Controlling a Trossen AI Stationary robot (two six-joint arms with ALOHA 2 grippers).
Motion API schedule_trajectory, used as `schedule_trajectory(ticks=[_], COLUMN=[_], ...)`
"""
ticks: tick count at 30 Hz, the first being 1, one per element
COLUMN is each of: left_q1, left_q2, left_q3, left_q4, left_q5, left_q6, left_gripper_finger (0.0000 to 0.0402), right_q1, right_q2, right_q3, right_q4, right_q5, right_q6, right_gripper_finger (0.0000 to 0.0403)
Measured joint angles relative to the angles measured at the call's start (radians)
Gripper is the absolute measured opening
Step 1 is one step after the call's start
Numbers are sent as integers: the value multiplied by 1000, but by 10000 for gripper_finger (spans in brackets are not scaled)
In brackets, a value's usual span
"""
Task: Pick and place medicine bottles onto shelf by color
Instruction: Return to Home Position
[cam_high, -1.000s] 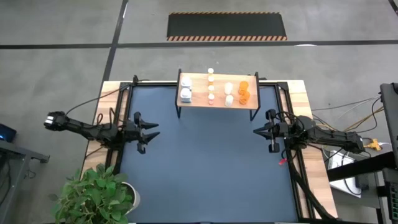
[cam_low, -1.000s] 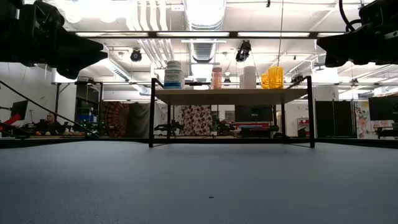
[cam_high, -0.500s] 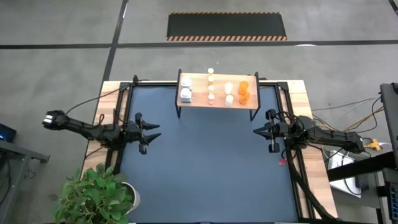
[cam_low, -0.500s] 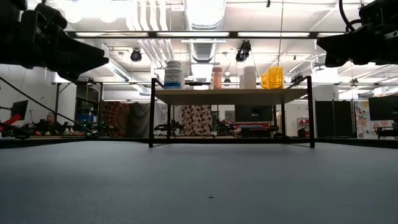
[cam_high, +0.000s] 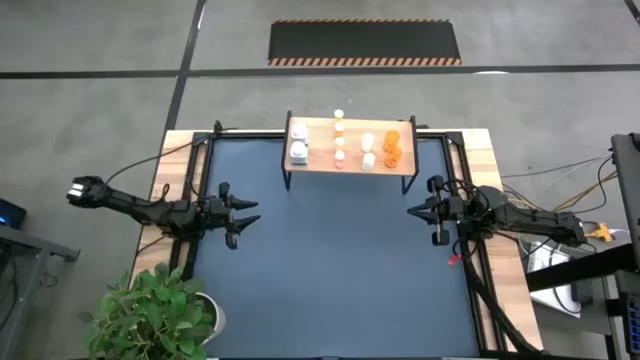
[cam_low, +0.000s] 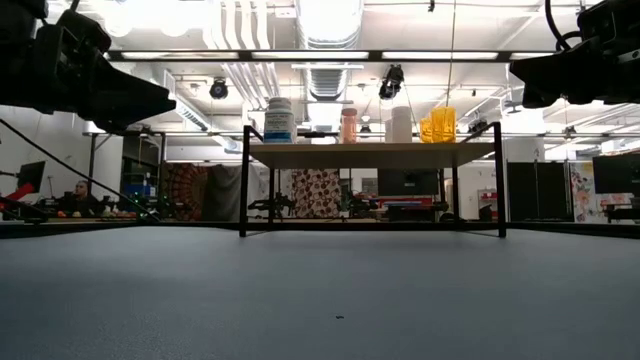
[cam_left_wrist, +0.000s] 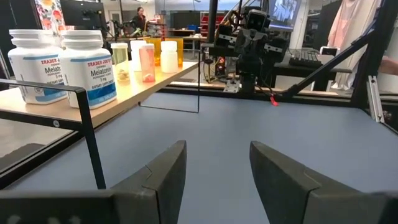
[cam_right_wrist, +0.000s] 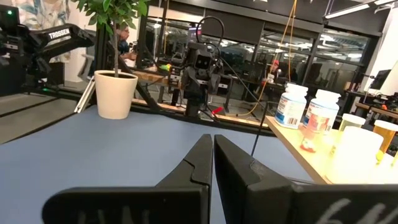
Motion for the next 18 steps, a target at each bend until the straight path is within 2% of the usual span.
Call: schedule_trajectory(ticks=[18], left_q1=[0], left_q2=[38], left_q3=[0], left_q4=[0], left_q5=[0], left_q6=[0], left_gripper_finger=[161], right_q1=[0], right_q2=[0], right_q3=[0], right_q4=[0], right_q5=[0], right_q6=[0], right_gripper_finger=[9])
